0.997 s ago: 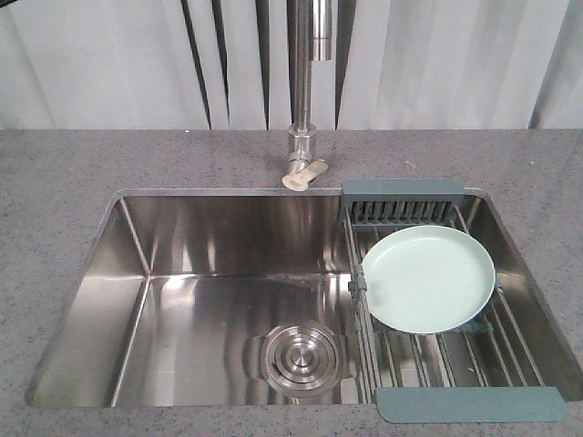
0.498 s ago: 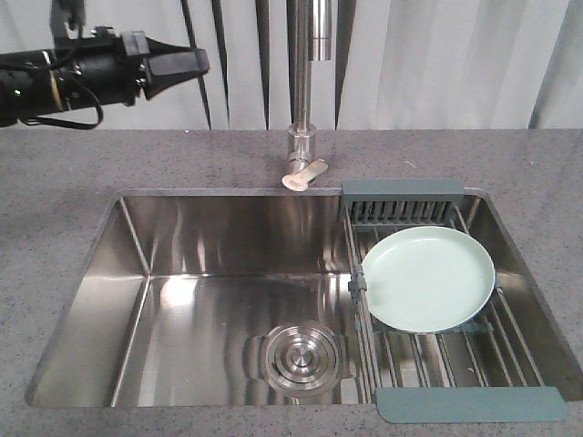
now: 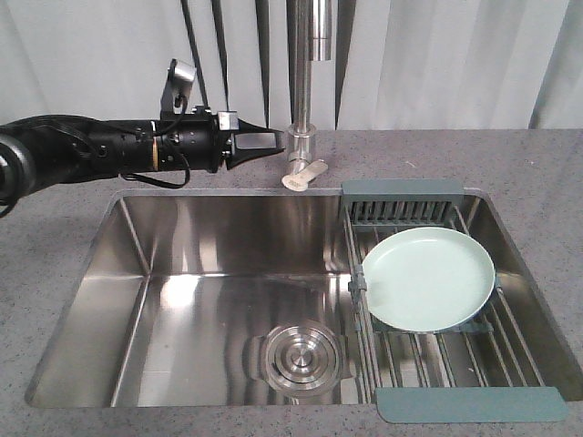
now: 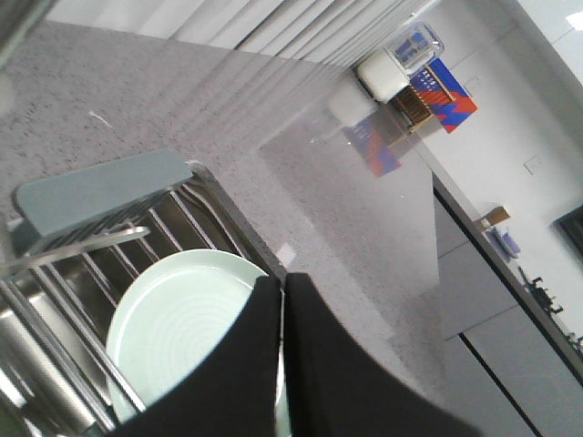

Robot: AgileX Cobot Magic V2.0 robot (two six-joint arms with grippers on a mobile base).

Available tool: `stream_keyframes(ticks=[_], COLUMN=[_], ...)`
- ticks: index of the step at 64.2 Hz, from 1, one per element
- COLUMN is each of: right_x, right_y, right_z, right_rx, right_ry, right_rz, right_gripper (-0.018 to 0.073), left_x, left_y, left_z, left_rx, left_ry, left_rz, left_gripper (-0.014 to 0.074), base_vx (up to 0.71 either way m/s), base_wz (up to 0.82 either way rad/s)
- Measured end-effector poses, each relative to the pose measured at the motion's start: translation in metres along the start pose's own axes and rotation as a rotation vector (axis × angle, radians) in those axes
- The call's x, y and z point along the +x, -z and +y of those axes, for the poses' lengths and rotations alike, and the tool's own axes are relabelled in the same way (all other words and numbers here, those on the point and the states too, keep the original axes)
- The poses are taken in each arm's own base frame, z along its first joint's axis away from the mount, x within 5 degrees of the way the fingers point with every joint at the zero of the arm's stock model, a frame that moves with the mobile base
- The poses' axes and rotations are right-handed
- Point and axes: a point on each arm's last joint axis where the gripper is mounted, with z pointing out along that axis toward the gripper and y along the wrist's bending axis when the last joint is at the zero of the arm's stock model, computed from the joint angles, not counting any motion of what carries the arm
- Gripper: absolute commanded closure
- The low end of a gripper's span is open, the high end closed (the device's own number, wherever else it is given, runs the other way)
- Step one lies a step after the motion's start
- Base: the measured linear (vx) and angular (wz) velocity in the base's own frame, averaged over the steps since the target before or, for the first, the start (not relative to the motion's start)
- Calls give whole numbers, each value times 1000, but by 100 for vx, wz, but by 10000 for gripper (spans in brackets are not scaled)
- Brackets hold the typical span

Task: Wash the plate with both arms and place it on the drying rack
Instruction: 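Reach the left gripper to the faucet lever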

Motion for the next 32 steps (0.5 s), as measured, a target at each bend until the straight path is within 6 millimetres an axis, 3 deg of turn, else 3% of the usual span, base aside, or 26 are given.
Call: stream_keyframes(ticks=[17, 32], right_x=[1, 1], right_y=[0, 0], right_z=[0, 0], right_rx=[-2, -2], right_ry=[0, 0], right_rz=[5, 5], right_gripper=[566, 566], left_x=[18, 19], left_y=[-22, -28], left_z=[9, 17], left_rx=[30, 12], left_ry=[48, 87], left_rz=[45, 6], left_gripper=[603, 603], base_vx=[0, 0], base_wz=[0, 0])
